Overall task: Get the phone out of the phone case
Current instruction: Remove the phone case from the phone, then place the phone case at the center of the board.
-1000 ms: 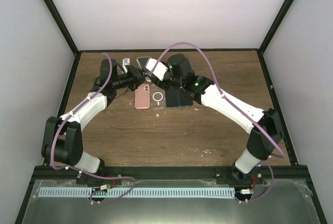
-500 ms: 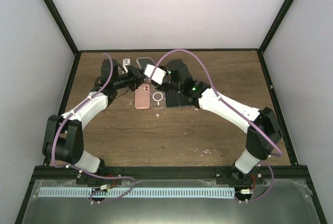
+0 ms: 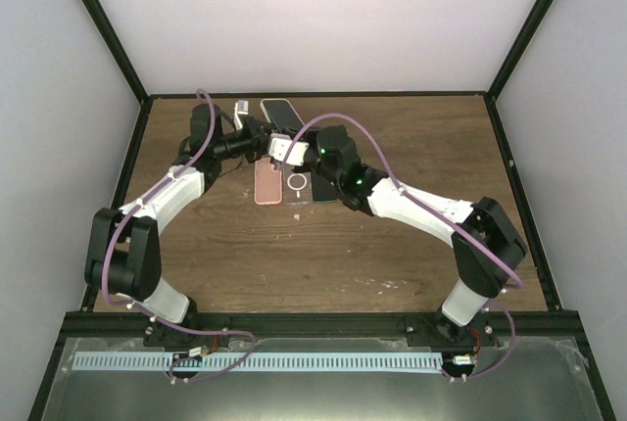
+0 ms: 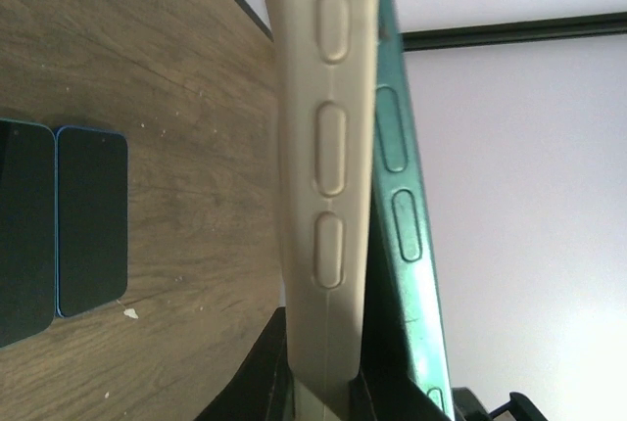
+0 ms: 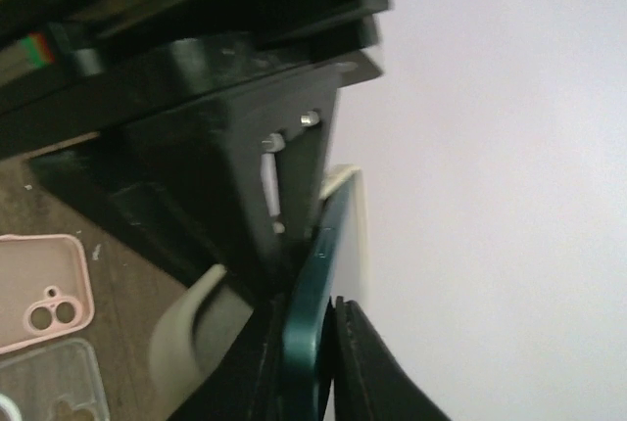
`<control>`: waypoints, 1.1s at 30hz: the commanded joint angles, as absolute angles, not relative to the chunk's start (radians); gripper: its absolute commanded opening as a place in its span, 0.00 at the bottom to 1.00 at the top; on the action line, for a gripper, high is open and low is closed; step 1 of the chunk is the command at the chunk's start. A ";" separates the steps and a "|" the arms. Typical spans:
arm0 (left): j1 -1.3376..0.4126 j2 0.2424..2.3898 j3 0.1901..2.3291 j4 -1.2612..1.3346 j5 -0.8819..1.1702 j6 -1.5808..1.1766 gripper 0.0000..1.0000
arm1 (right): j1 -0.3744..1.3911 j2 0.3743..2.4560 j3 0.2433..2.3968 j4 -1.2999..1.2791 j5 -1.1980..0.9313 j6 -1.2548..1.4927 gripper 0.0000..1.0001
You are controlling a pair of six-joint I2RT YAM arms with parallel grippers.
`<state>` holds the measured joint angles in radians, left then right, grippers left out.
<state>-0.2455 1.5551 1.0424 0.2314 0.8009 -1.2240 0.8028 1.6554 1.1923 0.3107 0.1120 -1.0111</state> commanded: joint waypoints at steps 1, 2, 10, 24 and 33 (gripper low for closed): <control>-0.257 1.496 1.061 0.259 1.001 -1.145 0.00 | 0.759 1.658 1.294 0.299 0.204 -0.986 0.01; -0.250 1.492 1.056 0.232 0.981 -1.129 0.00 | 0.759 1.642 1.323 0.255 0.190 -0.947 0.01; -0.203 1.492 1.054 -0.033 0.829 -0.936 0.00 | 0.759 1.497 1.383 0.135 0.110 -0.789 0.01; -0.122 1.486 1.143 -0.282 0.773 -0.407 0.00 | 0.743 1.342 1.309 0.057 0.135 -0.710 0.01; 0.089 1.560 1.200 -0.698 0.889 0.045 0.00 | 0.620 1.254 1.124 0.029 0.178 -0.706 0.01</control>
<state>0.0193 1.5043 1.1263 -0.4355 0.8219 -0.2379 0.6731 1.3071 1.1755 0.0177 0.1371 -0.7166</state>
